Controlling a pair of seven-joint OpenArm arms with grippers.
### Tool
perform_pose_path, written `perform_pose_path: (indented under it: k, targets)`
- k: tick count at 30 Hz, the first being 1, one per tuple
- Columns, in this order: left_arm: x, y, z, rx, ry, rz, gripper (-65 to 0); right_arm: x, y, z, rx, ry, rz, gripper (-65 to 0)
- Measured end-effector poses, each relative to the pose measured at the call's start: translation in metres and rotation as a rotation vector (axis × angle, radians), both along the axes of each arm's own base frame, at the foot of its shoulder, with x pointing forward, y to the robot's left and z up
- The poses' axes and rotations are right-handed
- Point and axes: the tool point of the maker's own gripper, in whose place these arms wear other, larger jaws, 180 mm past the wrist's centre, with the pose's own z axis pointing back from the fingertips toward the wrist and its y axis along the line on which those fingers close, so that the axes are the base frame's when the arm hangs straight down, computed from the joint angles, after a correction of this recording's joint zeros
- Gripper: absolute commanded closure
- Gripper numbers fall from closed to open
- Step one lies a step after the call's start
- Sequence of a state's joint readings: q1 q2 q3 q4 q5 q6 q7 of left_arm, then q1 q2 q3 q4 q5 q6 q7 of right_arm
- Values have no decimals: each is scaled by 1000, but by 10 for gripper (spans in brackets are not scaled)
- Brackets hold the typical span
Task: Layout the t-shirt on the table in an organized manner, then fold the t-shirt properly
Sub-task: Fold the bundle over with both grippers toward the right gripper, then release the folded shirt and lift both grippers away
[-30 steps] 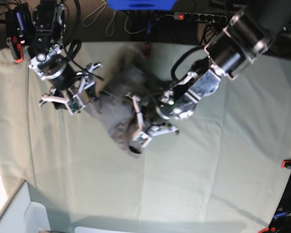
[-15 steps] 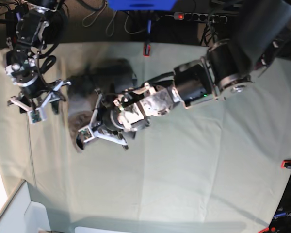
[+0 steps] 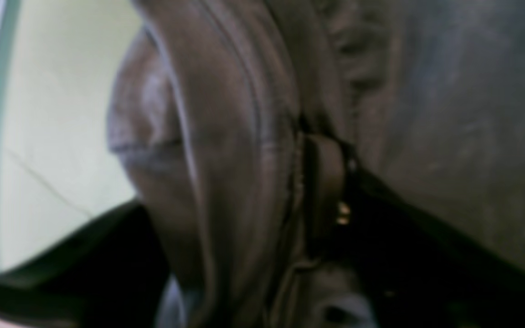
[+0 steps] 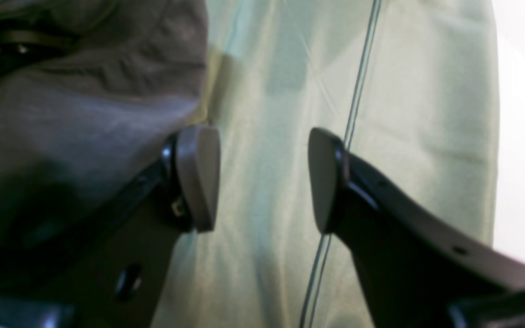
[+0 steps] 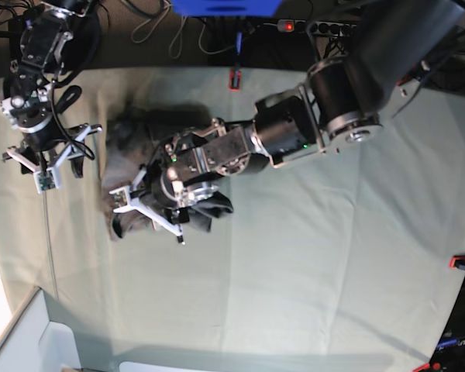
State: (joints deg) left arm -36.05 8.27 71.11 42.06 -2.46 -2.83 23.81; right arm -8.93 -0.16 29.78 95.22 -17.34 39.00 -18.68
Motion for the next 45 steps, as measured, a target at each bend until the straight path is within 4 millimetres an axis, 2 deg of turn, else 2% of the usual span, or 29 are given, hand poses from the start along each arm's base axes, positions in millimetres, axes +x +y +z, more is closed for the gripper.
perform_pose_path:
  k: [3,5,8,12,14,16,18,22,25,28,31,34,37,39,45]
  targets:
    - [3,12,-5,77,-9,20,-418,-4,-9,0,-6,1,-27,-285]
    - [4,16,-7,103,-7,33,-428,-4,-10,0,-7,5,-29,-285]
    - [3,12,-1,91,-16,23,-428,-3,-9,0,-5,2,-25,-285]
    - [-4,-13,23,9,-43,-28,-428,-5,-11,0,-3,2,-37,-285]
    - [-6,-30,45,-68,-44,-33,-428,-9,-18,-1,-1,4,-62,-285]
    - [1,-39,67,-141,-54,-12,-428,-14,-26,-1,-6,7,-87,-285]
    - [12,-37,78,-175,-63,23,-428,-18,-31,-2,-13,14,-101,-285]
    - [27,-21,81,-188,-51,90,-428,-19,-38,0,-10,5,-123,-285]
    - [38,-1,93,-215,-42,167,-427,-26,-37,-4,-10,19,-125,-284]
    - [54,37,106,-260,-35,295,-426,-33,-34,-11,-5,45,-124,-282]
    - [51,101,94,-289,34,487,-425,-29,-20,-12,34,27,-126,-241]
    - [27,167,71,-318,113,681,-425,-24,-3,-15,63,28,-105,-130]
    - [-1,226,68,-362,125,845,-425,-14,23,-9,73,11,-37,-47]
    - [-19,263,69,-383,108,952,-425,-5,49,-5,104,-10,14,-28]
    - [-92,338,58,-364,124,1180,-425,9,126,-1,172,-21,194,-29]
